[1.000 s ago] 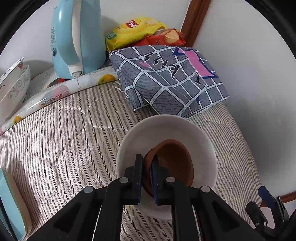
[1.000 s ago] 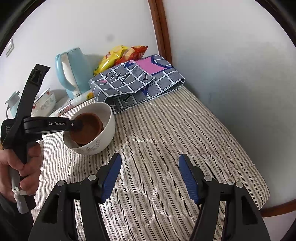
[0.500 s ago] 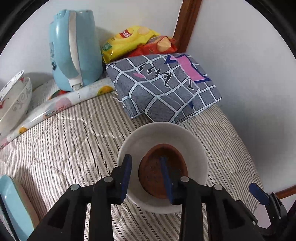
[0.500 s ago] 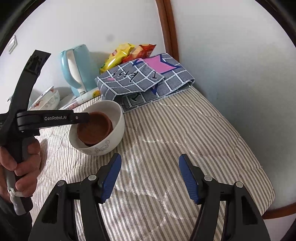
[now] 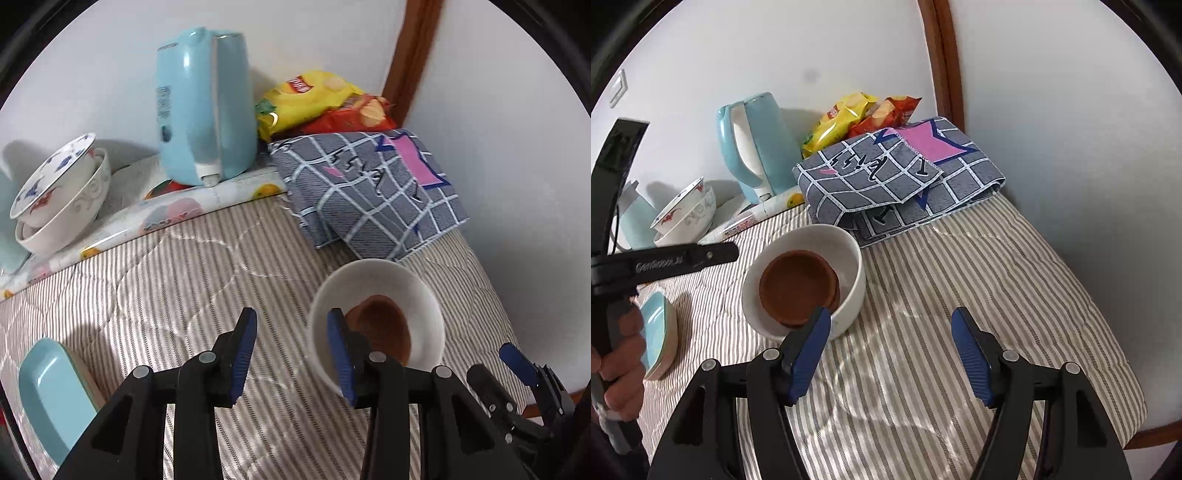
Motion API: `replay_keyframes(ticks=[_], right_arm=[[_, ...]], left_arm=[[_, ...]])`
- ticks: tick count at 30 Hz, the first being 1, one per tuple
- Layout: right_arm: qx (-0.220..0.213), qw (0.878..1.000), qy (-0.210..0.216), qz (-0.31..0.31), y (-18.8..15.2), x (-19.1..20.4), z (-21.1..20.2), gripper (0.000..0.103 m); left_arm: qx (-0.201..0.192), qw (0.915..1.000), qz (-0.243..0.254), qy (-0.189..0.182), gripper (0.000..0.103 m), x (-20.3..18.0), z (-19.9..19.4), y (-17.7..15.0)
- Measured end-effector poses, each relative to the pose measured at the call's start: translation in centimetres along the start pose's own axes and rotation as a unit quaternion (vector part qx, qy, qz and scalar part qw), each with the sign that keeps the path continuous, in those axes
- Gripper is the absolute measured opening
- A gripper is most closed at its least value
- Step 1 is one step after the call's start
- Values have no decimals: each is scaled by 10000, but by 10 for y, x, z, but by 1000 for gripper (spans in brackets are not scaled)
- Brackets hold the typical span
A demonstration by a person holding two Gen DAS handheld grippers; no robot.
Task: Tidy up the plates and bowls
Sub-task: 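Close both grippers on the white bowl rim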
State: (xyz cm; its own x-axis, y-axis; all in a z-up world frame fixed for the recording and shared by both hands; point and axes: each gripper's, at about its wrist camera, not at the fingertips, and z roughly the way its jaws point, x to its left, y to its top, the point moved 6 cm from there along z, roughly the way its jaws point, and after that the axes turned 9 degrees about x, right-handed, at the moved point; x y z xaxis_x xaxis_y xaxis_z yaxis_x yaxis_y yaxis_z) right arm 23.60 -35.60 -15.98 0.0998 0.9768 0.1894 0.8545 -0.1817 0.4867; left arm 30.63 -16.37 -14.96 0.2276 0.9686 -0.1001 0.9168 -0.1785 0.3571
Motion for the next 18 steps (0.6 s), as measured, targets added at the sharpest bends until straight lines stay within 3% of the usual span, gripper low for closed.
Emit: replay_keyframes(ticks=[18], right_arm=[[271,9996,-89,-79,30,17,42,65]], left_arm=[[427,9991,62,-58,38,-1,38,-5]])
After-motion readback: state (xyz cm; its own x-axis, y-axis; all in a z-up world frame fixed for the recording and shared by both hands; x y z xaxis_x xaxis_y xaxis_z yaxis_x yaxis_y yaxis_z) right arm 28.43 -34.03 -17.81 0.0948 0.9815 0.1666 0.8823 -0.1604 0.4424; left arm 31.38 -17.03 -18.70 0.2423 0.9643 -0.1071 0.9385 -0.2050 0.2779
